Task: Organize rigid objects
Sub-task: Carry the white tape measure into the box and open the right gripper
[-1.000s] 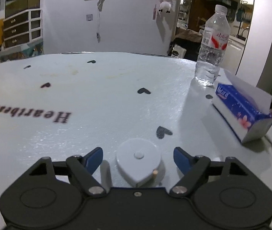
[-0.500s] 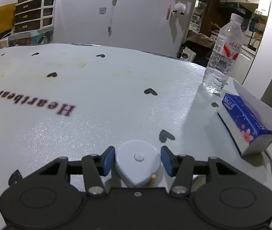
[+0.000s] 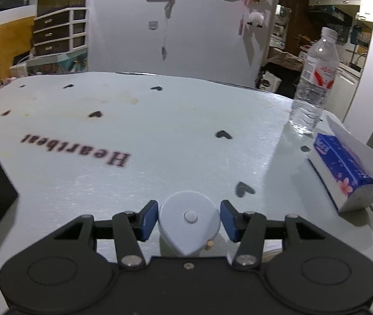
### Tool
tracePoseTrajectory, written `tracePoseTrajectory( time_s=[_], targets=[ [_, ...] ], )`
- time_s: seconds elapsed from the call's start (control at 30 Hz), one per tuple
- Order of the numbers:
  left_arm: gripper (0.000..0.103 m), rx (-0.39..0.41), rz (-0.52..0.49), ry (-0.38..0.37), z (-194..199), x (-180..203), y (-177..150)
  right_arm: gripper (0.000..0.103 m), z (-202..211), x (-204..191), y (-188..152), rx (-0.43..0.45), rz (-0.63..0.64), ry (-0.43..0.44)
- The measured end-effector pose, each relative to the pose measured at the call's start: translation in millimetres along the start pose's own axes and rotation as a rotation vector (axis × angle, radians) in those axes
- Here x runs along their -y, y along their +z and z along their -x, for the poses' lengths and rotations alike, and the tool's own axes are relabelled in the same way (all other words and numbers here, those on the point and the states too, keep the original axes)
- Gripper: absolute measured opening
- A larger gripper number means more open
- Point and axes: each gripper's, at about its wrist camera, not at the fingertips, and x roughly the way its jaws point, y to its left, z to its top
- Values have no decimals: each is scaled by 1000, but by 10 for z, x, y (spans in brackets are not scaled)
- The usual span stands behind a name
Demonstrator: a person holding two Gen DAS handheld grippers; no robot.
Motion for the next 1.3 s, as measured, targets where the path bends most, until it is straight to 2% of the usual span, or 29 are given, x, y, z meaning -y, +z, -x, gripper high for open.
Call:
tracePoseTrajectory(
  time_s=[0.17, 0.37, 0.53, 0.7, 0.8, 0.97, 1.2, 1.3],
  targets=[
    [5, 0, -1, 0, 0, 1, 1, 53, 90, -199, -46, -27, 7, 122],
    [5, 0, -1, 0, 1, 1, 1, 53, -3, -283, -185, -67, -1, 118],
    [5, 0, -2, 0, 1, 6, 4, 53, 64, -259, -163, -39, -15, 116],
    [5, -1, -2, 0, 3, 4, 6, 53, 284, -367, 39, 40, 17, 159],
    [5, -1, 0, 0, 8, 7, 8, 53, 446, -512, 172, 89, 49, 226],
    [5, 0, -1, -1, 8, 5, 9, 53, 656, -943, 377, 133, 142, 399],
    [5, 1, 3, -3, 22, 7, 17, 53, 704, -1611, 583, 120, 216, 605],
    [5, 4, 4, -3, 43, 7, 21, 53, 664, -1891, 609, 78, 230, 688]
  ],
)
